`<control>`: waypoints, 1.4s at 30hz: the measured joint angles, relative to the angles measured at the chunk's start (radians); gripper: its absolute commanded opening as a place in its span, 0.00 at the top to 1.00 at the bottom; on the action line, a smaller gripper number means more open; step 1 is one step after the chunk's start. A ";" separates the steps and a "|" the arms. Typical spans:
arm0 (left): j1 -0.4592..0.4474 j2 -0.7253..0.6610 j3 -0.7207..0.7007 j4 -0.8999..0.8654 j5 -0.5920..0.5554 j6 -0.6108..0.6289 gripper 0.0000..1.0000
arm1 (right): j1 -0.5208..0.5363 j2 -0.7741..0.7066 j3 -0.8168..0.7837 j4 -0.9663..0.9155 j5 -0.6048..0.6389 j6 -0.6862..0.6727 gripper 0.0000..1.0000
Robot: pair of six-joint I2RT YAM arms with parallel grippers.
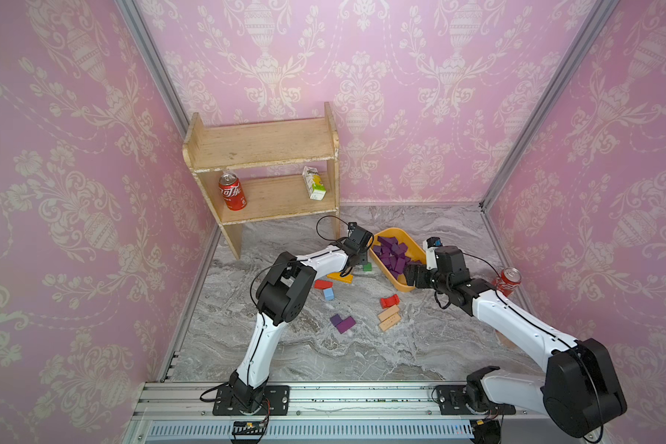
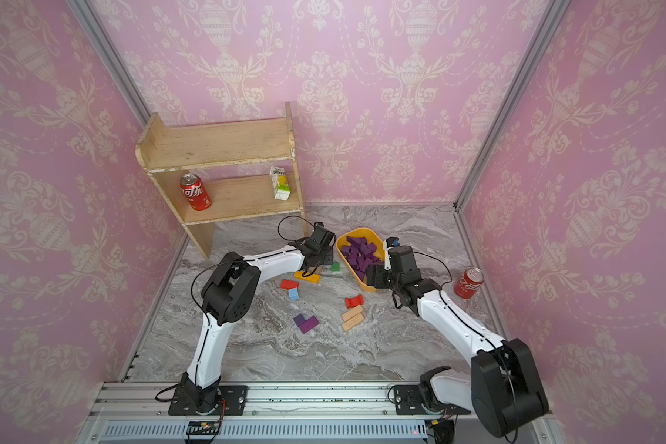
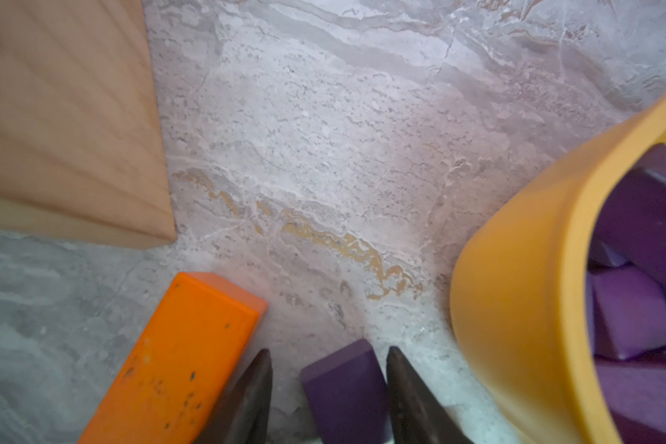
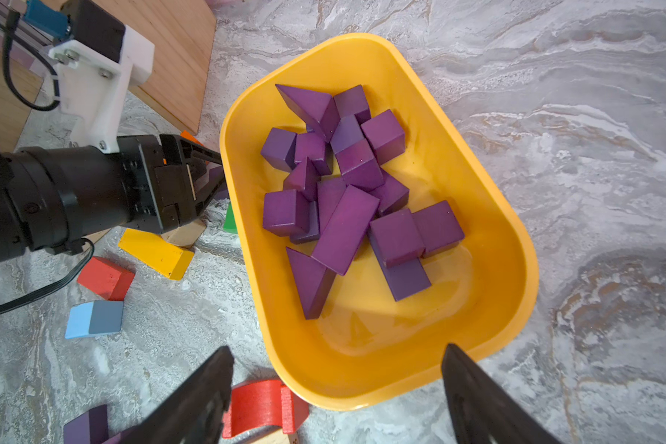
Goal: Pick purple bricks into the storage bin
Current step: Pick up the building block from the center of the board.
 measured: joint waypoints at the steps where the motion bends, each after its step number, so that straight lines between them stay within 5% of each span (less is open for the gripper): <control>1: 0.000 0.003 0.004 -0.005 0.000 0.000 0.53 | 0.000 0.000 0.000 -0.003 0.003 0.000 0.14; 21: -0.002 -0.015 -0.052 0.022 -0.027 0.017 0.78 | 0.000 0.017 0.007 -0.026 0.043 0.000 0.14; 31: -0.002 -0.108 -0.161 0.000 -0.026 0.056 0.79 | 0.000 0.019 0.009 -0.030 0.047 0.000 0.13; 42: -0.008 -0.174 -0.106 -0.005 0.023 0.063 0.79 | 0.000 0.019 0.009 -0.030 0.050 0.000 0.13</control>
